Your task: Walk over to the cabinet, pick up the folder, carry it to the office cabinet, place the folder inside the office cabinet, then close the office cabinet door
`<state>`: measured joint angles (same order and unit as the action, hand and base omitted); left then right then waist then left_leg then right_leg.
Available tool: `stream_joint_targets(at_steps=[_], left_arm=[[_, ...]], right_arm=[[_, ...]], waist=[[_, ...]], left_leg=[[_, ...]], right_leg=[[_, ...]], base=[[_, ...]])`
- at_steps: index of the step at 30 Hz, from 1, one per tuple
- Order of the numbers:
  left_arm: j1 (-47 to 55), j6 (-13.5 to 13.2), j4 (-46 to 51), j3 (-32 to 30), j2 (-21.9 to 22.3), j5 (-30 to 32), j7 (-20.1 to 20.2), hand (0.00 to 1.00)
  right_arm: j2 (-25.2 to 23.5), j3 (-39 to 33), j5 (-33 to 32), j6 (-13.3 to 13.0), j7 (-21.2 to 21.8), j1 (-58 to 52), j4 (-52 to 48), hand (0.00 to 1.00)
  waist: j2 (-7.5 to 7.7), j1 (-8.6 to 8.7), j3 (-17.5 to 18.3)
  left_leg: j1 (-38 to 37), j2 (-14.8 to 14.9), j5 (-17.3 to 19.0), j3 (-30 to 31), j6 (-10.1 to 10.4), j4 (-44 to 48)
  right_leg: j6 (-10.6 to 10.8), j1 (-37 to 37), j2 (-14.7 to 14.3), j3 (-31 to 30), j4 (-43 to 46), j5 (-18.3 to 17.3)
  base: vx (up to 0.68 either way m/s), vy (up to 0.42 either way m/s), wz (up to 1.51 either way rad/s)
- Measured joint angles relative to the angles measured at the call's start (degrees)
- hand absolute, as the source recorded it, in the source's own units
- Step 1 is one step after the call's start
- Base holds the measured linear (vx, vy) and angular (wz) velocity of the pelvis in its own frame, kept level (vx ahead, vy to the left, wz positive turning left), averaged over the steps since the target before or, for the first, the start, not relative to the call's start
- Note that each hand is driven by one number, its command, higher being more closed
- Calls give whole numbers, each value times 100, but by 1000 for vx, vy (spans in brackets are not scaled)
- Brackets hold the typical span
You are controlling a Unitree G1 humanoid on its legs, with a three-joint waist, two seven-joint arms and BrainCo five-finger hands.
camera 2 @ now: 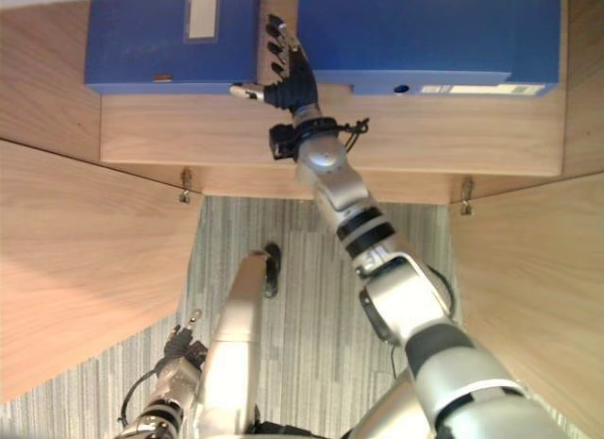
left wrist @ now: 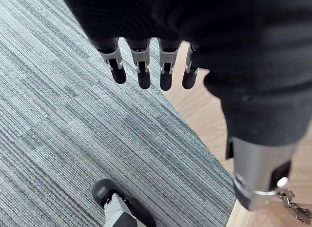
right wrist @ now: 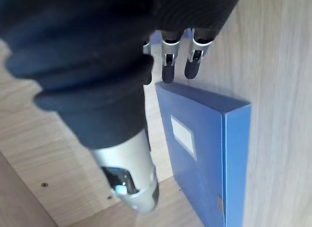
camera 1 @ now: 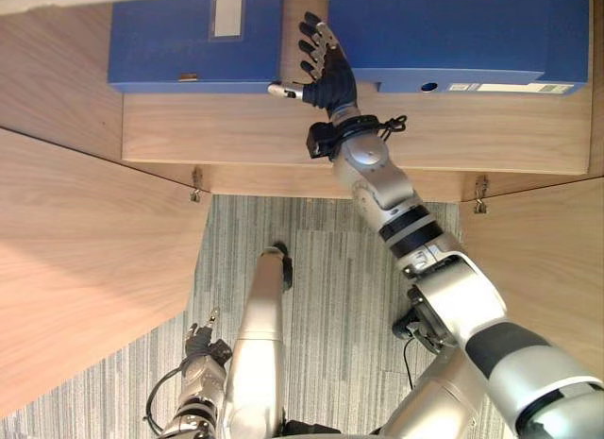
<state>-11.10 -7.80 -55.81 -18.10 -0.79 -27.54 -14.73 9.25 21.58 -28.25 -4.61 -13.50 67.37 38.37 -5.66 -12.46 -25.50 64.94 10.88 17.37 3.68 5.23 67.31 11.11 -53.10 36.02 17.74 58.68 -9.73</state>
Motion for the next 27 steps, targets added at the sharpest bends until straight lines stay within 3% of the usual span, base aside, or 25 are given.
stream_joint_targets(at_steps=[16,27], left_arm=[[-20,29,-86,117,-80,-4,2,0],[-21,60,-137,118,-116,-162,3,0]], right_arm=[[755,-32,9,112,7,52,362,0],[854,-415,15,128,-46,13,282,0]], waist=[[7,176,3],[13,240,0]], left_leg=[[0,36,-18,-40,-33,20],[-14,136,-21,-48,-35,6]], right_leg=[[-20,-85,-34,-83,12,18],[-31,-106,-123,-90,-6,26]], base=[[4,-7,-1],[7,-8,-3]])
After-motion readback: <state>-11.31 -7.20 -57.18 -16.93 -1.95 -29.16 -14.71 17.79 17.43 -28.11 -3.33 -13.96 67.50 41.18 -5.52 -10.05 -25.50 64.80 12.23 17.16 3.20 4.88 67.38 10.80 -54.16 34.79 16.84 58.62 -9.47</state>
